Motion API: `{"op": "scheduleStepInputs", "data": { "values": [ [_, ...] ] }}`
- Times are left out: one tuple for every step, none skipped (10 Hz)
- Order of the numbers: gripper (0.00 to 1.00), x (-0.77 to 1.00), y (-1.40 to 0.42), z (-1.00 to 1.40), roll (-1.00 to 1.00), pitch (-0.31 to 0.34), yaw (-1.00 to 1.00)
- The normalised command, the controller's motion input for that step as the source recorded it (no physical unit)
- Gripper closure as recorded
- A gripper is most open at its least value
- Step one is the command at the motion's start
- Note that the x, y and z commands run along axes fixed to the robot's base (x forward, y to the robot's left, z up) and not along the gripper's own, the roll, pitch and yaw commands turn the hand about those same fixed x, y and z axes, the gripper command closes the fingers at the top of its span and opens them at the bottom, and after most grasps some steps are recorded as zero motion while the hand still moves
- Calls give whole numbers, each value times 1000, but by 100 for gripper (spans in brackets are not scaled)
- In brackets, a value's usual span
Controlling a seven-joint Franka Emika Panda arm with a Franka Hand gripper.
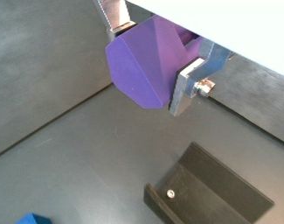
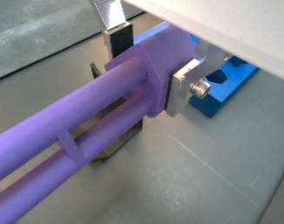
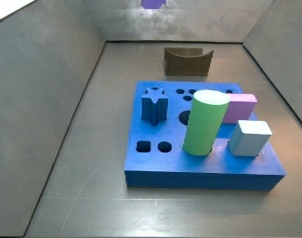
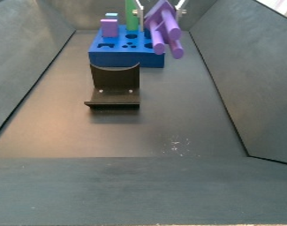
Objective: Pick up the 3 prong object. Move up. Rotate the 3 prong object. Place the 3 prong object on the fixture. Regrasp the 3 prong object. Move to above the board. Insert the 3 prong object.
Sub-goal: Place the 3 prong object on the fixture.
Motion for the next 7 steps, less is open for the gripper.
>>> {"op": "scheduleStepInputs", "data": {
  "values": [
    [100, 1000, -84, -14, 98, 160, 27],
    [100, 1000, -75, -13, 93, 162, 26],
    [100, 1000, -58, -12, 87, 160, 27],
    [100, 1000, -47, -14, 95, 157, 28],
    [100, 1000, -555, 57, -1000, 5, -8],
    [100, 1000, -556, 62, -1000, 8, -8],
    [100, 989, -340, 60, -1000, 19, -18]
  ]
}}
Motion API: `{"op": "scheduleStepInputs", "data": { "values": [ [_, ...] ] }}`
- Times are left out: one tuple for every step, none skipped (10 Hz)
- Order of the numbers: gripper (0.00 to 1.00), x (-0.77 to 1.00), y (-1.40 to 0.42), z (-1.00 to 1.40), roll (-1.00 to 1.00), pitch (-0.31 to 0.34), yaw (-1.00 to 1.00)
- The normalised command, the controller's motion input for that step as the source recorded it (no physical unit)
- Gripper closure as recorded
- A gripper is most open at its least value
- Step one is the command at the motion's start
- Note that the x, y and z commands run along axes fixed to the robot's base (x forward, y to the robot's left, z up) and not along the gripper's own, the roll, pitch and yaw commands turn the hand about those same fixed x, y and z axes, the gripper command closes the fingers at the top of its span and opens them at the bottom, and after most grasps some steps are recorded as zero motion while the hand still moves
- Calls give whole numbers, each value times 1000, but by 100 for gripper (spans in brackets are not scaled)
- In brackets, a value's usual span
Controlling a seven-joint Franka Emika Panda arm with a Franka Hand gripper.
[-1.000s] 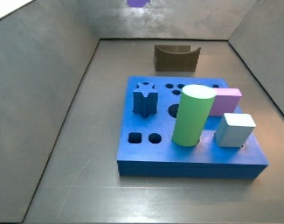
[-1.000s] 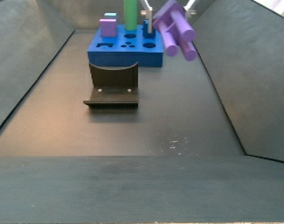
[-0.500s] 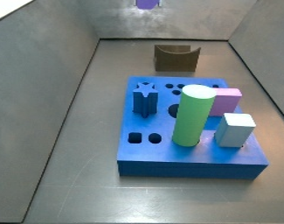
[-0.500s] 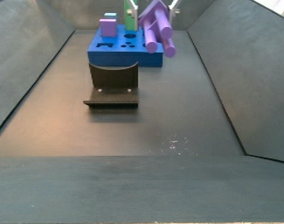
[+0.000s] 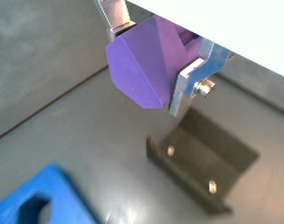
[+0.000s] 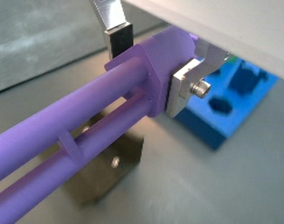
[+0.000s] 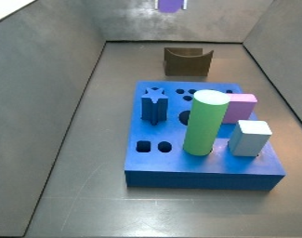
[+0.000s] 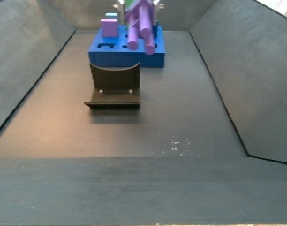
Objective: Pick up the 3 prong object. Move up. Rotate the 3 prong object. Place the 3 prong object on the fixture. Regrasp the 3 prong object. Move to above the board. Insert the 3 prong object.
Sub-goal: Place the 3 prong object on the fixture.
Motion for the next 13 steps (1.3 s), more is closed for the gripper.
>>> {"op": "scheduleStepInputs", "data": {
  "values": [
    [100, 823, -180, 38, -1000, 34, -23],
    [100, 698, -100, 29, -1000, 45, -25],
    [100, 572, -46, 16, -1000, 52, -29],
    [100, 441, -12, 8, -1000, 61, -34],
    [100, 264, 12, 7, -1000, 72, -42],
    [100, 131, 22, 3, -1000, 81, -50],
    [100, 37, 28, 10, -1000, 76, -60],
    [100, 10, 27, 11, -1000, 64, -73],
    [100, 25, 27, -2, -1000, 66, -95],
    [100, 49, 33, -9, -1000, 76, -111],
    [100, 66, 41, -15, -979, 92, -136],
    [100, 67, 39, -10, -860, 81, -138],
    [100, 53, 40, -10, -543, 40, -139]
  ]
}}
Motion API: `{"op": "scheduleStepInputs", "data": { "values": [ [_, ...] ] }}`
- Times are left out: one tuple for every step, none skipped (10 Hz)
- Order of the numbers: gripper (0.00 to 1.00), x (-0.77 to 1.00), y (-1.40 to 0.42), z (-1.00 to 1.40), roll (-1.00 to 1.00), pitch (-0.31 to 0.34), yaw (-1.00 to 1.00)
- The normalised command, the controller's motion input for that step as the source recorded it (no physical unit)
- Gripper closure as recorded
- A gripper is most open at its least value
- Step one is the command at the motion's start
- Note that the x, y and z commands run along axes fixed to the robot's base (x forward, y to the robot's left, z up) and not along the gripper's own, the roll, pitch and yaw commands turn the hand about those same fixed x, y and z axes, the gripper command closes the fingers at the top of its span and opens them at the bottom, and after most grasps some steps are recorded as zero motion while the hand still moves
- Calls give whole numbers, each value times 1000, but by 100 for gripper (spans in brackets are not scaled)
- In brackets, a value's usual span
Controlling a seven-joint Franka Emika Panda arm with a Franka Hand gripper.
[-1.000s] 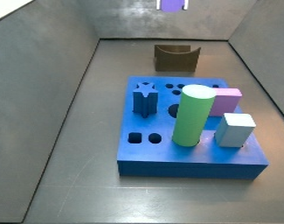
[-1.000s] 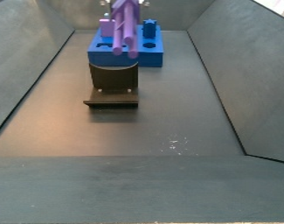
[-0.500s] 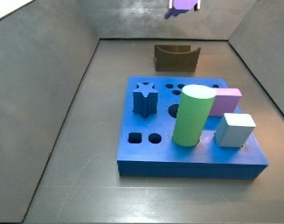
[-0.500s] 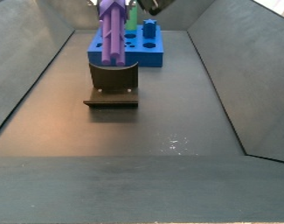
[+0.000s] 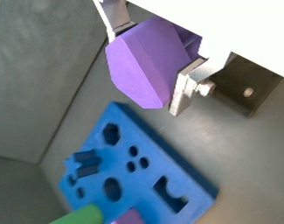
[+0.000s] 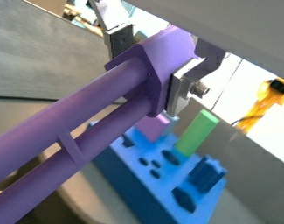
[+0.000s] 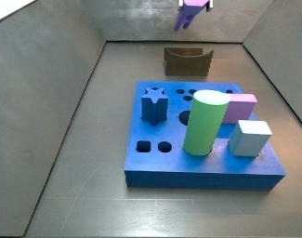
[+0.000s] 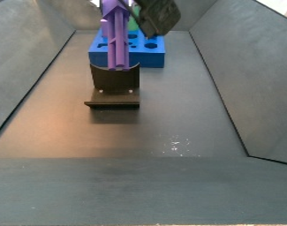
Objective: Pick up the 3 prong object. Move up. Rotate the 3 prong object. Place the 3 prong object on the fixture. Regrasp the 3 prong object. Move to above the board. Insert the 3 prong object.
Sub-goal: Place the 3 prong object on the fixture.
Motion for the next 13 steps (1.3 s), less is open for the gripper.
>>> {"op": "scheduleStepInputs", "data": {
  "values": [
    [100, 49, 39, -9, -414, 18, -138],
    [100, 40, 18, 7, -217, -15, -125],
    [100, 71, 119, -1000, -117, -14, -88],
    [100, 75, 120, -1000, -103, -27, -78],
    [100, 86, 111, -1000, -93, -34, -71],
    [100, 96, 91, -1000, -55, -42, -50],
    [100, 97, 84, -1000, -37, -45, -47],
    [100, 95, 63, -884, -18, -38, -34],
    [100, 82, 42, -631, -13, -24, -26],
    [100, 76, 29, -443, -14, -10, -23],
    [100, 75, 52, -347, 2, -18, -24],
    [100, 59, 110, -252, 7, -24, -29],
    [100, 59, 117, -240, 7, -26, -30]
  ]
}}
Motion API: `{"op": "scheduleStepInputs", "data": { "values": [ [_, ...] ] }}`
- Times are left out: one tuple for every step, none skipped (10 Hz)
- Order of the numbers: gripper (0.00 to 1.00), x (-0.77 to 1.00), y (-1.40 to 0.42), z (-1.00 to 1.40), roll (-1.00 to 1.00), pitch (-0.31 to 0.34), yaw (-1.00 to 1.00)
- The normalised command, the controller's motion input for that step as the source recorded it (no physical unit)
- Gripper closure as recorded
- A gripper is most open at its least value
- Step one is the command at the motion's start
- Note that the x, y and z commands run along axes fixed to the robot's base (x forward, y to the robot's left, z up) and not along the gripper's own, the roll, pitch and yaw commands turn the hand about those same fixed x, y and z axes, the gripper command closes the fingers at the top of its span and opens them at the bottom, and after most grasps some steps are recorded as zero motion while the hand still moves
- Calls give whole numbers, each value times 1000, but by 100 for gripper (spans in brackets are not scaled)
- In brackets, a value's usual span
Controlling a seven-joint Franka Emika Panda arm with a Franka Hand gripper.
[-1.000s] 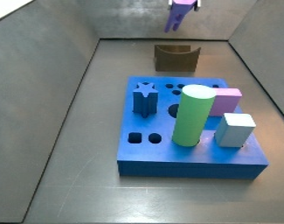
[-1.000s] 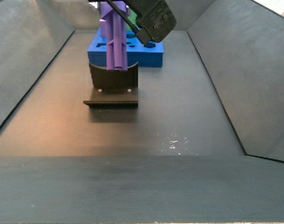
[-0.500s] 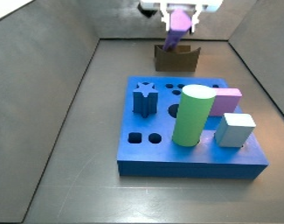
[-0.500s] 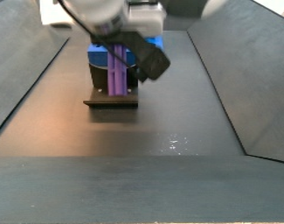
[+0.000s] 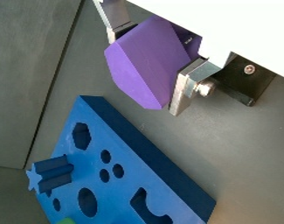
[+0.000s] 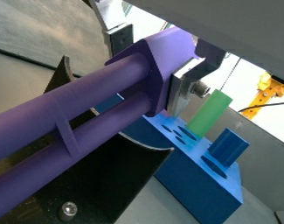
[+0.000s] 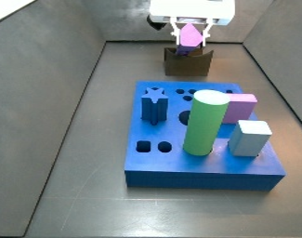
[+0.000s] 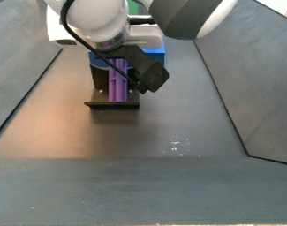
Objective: Pick up the 3 prong object. Move up. Rotate the 3 prong object. Place the 3 prong object on the fixture. Regrasp the 3 prong object. Move to above the board. Insert the 3 prong object.
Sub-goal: Place the 3 prong object on the fixture, then regrasp the 3 prong object.
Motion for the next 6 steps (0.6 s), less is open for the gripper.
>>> {"op": "scheduleStepInputs", "data": {
  "values": [
    [100, 58, 117, -239, 7, -26, -30],
    [100, 58, 116, -239, 7, -26, -30],
    [100, 58, 116, -239, 7, -25, -30],
    [100, 58, 116, -239, 7, -25, -30],
    [0, 0, 0, 0, 0, 0, 0],
    [0, 0, 0, 1000, -74, 15, 127]
  ]
}}
